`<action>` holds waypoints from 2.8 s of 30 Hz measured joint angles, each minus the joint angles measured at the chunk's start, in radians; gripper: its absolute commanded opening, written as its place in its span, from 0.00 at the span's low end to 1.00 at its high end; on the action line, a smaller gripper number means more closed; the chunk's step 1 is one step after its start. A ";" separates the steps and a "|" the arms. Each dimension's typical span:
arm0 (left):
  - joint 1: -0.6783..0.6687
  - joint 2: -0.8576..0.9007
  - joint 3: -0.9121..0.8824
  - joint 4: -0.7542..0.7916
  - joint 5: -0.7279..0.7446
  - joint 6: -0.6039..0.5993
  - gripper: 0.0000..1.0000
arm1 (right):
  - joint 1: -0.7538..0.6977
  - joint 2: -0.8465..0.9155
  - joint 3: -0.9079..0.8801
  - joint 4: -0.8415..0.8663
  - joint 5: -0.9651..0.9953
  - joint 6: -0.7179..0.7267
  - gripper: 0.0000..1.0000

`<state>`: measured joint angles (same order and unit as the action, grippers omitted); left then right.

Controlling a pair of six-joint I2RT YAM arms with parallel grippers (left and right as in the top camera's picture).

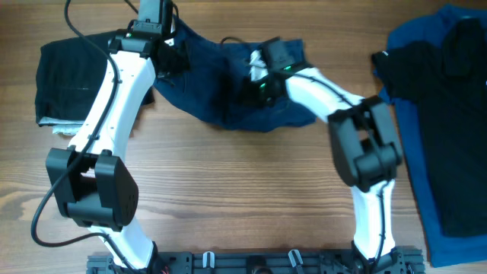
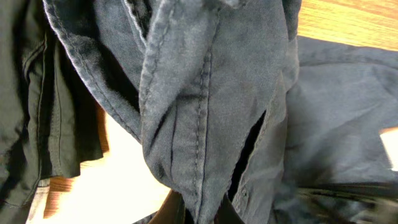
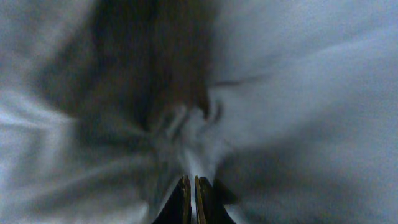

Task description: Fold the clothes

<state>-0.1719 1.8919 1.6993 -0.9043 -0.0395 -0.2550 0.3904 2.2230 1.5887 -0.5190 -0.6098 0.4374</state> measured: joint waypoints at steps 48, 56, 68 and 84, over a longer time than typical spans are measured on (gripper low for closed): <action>-0.158 0.068 0.066 0.055 0.069 0.019 0.04 | -0.517 -0.169 -0.123 -0.425 0.363 -0.312 0.04; -0.021 0.061 0.066 -0.126 -0.248 0.269 0.04 | -0.517 -0.169 -0.123 -0.450 0.356 -0.312 0.04; -0.027 0.027 0.066 -0.098 -0.411 0.480 0.04 | -0.517 -0.169 -0.123 -0.472 0.337 -0.308 0.04; -0.205 0.077 0.069 -0.020 -0.040 0.294 0.04 | -0.517 -0.169 -0.124 -0.480 0.329 -0.308 0.05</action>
<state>-0.3771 1.9694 1.7679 -0.9241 -0.0799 0.0391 -0.1265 2.0541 1.4651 -0.9989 -0.2806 0.1295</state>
